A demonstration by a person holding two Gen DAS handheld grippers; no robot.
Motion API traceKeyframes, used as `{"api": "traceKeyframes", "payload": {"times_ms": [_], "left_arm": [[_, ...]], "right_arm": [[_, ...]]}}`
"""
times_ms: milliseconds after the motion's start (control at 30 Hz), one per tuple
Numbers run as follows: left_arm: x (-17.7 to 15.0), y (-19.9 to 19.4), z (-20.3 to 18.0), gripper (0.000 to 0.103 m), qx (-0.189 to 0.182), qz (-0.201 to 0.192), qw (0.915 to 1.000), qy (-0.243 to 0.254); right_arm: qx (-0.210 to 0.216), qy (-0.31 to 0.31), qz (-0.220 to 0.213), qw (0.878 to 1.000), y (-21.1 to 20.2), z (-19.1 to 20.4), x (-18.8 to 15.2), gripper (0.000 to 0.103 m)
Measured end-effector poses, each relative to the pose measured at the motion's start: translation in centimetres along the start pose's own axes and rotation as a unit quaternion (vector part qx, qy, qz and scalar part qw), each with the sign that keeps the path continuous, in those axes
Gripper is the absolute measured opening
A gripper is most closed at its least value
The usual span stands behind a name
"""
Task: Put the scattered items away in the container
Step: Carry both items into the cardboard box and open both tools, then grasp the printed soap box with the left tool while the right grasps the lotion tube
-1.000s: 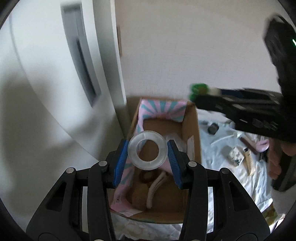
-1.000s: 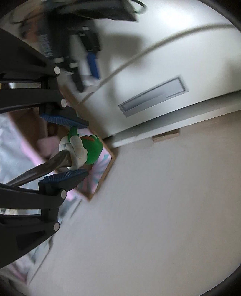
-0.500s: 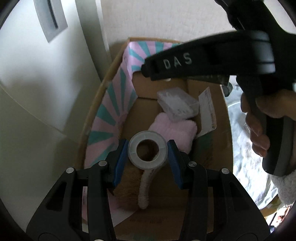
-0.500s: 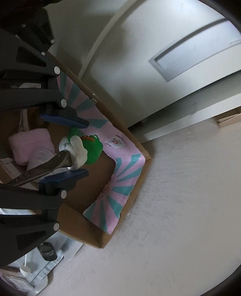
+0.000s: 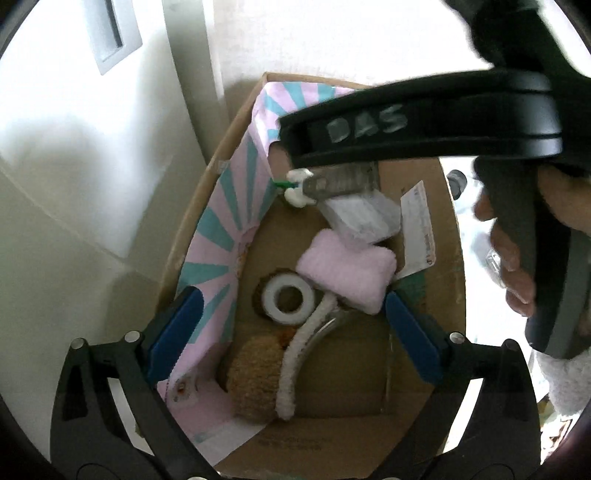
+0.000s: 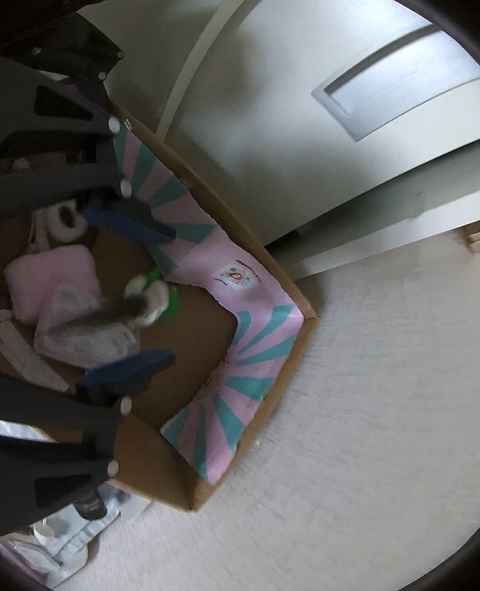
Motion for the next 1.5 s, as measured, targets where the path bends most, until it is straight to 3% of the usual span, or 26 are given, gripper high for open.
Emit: {"api": "traceKeyframes", "payload": {"times_ms": [200,367,467,533,633,767,900,1000,1200,1367,1500], "left_arm": [[0.9,-1.8,-0.9,0.099,-0.004,-0.011,0.9998,0.013],[2.2,-3.9,-3.2,0.099,-0.030,-0.032,0.9985,0.032],[3.2,-4.3,-5.8,0.100,-0.046,-0.039,0.9967,0.055],[4.1,-4.5,-7.9,0.102,-0.052,-0.043,0.9953,0.070],[4.3,-4.7,-11.4,0.102,-0.080,-0.041,0.9919,0.090],[3.8,-3.4,-16.5,0.102,-0.110,-0.019,0.9867,0.118],[2.1,-1.7,-21.3,0.102,-0.122,0.010,0.9817,0.146],[1.1,1.0,-24.1,0.102,-0.128,0.039,0.9791,0.154],[1.3,6.7,-27.5,0.102,-0.104,0.083,0.9824,0.131],[2.3,8.8,-28.3,0.102,-0.078,0.098,0.9868,0.103],[2.5,9.9,-28.1,0.102,-0.076,0.113,0.9880,0.072]], "right_arm": [[0.011,0.046,-0.058,0.997,-5.2,-2.5,-1.4,0.070],[0.010,0.117,-0.105,0.988,-10.6,-6.4,-7.0,0.070],[-0.030,0.156,-0.113,0.981,-13.8,-9.5,-12.0,0.070],[-0.057,0.182,-0.114,0.975,-14.7,-11.1,-13.5,0.070],[-0.113,0.233,-0.117,0.959,-18.0,-13.9,-18.6,0.070],[-0.173,0.296,-0.108,0.933,-20.6,-17.7,-25.0,0.070],[-0.194,0.331,-0.092,0.919,-21.9,-19.7,-29.3,0.070],[-0.203,0.326,-0.081,0.920,-22.8,-20.4,-31.7,0.070],[-0.214,0.257,-0.076,0.939,-19.3,-18.5,-32.9,0.070],[-0.205,0.201,-0.066,0.956,-15.7,-17.1,-31.4,0.070],[-0.185,0.186,-0.083,0.961,-14.1,-17.5,-29.7,0.070]]}}
Point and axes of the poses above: each gripper's, at about its wrist camera, not at the fingertips, and y roughly the way its jaws point, z to its left, x to its top, the point moved 1 cm from there along y, roughly the way its jaws point
